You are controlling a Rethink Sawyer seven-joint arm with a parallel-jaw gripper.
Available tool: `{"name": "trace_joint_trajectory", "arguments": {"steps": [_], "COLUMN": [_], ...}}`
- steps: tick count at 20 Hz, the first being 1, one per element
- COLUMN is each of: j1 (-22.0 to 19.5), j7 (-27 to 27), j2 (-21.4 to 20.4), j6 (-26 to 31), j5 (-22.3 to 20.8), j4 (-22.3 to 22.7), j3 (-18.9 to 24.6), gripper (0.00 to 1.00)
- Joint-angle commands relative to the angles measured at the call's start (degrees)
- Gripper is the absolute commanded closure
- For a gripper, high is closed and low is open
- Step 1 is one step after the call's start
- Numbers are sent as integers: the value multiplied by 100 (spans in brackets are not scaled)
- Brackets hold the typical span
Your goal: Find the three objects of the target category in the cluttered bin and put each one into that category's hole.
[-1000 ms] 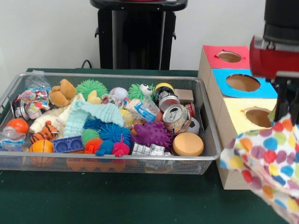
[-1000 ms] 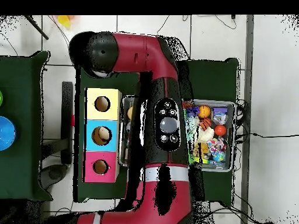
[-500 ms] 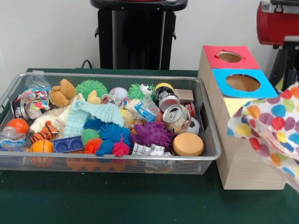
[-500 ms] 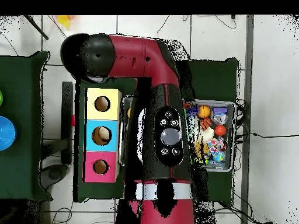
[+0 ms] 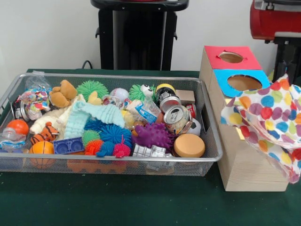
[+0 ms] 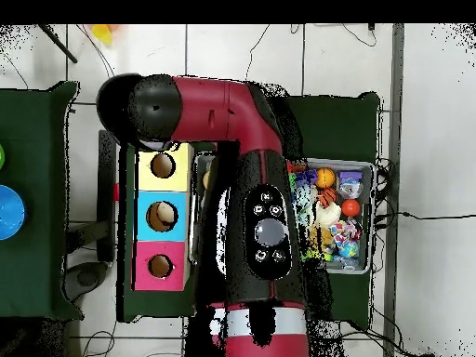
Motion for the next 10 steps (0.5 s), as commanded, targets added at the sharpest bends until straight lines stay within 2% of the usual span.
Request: {"name": "trace_joint_trajectory", "arguments": {"steps": [1, 10], "j1": [-119, -106], "j7": [237, 231], "j2": [50, 178], "j6": [-547, -928], "j5": [-151, -215], "j4": [1333, 1484], "j3": [142, 170], "gripper": [100, 100]}}
